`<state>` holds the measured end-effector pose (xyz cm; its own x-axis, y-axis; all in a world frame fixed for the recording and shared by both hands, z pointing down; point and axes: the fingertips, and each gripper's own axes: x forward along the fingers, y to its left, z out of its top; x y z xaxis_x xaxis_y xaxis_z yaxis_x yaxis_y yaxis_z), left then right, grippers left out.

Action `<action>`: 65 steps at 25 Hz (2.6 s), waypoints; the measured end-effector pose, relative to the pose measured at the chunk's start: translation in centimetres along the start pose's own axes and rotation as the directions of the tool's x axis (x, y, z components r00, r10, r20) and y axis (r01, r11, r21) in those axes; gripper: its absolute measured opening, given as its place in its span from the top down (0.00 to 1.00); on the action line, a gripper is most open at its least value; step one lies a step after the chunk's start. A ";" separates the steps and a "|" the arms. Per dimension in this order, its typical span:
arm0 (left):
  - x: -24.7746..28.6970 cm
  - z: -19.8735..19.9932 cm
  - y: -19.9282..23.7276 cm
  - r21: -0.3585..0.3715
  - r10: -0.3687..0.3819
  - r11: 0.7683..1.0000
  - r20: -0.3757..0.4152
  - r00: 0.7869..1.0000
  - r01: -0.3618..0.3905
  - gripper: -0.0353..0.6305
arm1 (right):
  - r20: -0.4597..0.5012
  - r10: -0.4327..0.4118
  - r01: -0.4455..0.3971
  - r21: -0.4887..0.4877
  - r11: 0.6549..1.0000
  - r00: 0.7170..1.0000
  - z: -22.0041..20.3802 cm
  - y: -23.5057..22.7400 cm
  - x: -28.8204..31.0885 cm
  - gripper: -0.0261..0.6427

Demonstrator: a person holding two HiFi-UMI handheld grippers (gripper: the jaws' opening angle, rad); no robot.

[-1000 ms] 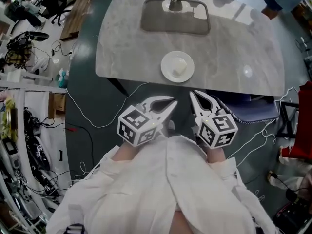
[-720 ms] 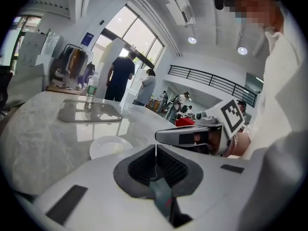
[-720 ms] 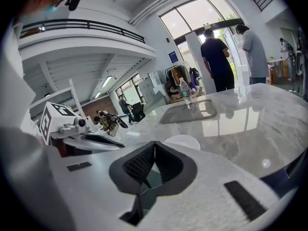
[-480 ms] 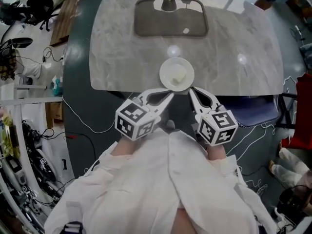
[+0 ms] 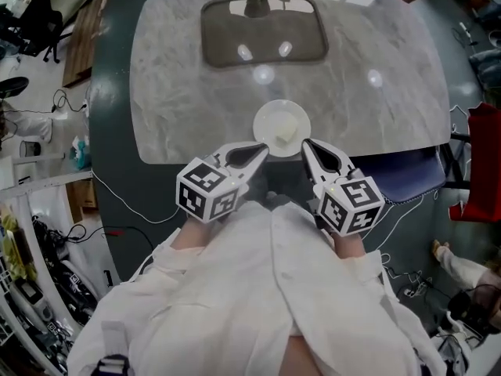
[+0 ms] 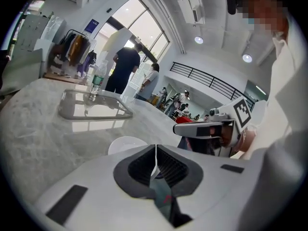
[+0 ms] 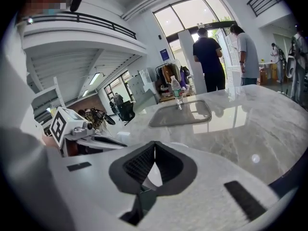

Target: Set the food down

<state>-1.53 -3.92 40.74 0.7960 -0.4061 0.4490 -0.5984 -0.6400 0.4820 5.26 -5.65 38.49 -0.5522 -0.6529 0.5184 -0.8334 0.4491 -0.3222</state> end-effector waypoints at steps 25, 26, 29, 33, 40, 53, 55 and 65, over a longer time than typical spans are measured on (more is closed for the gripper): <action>1.7 0.8 1.3 -0.050 0.001 0.999 -0.019 1.000 -0.002 0.91 | -0.017 0.016 -0.015 0.009 1.000 1.000 1.1 -1.6 0.8 0.96; 1.7 0.8 1.2 -0.056 -0.002 0.998 -0.014 1.000 0.001 0.91 | -0.022 0.021 -0.021 0.004 1.000 1.000 1.2 -1.5 0.8 0.96; 1.7 0.6 1.0 -0.085 -0.008 0.996 -0.009 1.000 0.007 0.91 | -0.041 0.038 -0.038 -0.008 0.999 0.998 1.2 -1.4 0.8 0.96; 2.1 0.1 1.2 -0.111 0.000 0.994 -0.030 1.000 -0.004 0.91 | -0.061 0.062 -0.061 0.008 0.998 0.996 1.0 -1.6 1.0 0.96; 2.1 -1.0 1.7 -0.145 0.011 0.989 -0.050 0.999 -0.018 0.91 | -0.104 0.096 -0.094 0.022 0.995 0.990 -0.2 -1.6 2.1 0.96; 3.0 -4.0 3.8 -0.221 0.055 0.972 -0.123 0.991 -0.082 0.91 | -0.198 0.063 -0.048 0.077 0.996 0.978 -4.2 -3.3 3.0 0.96; 3.3 -4.4 3.8 -0.246 0.050 0.966 -0.125 0.991 -0.079 0.91 | -0.215 0.052 -0.035 0.086 0.996 0.975 -4.7 -3.7 3.2 0.96; 4.3 -6.7 5.3 -0.311 0.091 0.941 -0.155 0.984 -0.137 0.91 | -0.321 0.022 0.016 0.115 0.993 0.947 -9.0 -5.2 4.0 0.96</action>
<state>-1.86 -4.68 50.30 0.7139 -0.3566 0.6026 -0.7000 -0.3439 0.6258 7.56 -5.13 49.34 -0.5344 -0.4125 0.7378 -0.8389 0.3656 -0.4032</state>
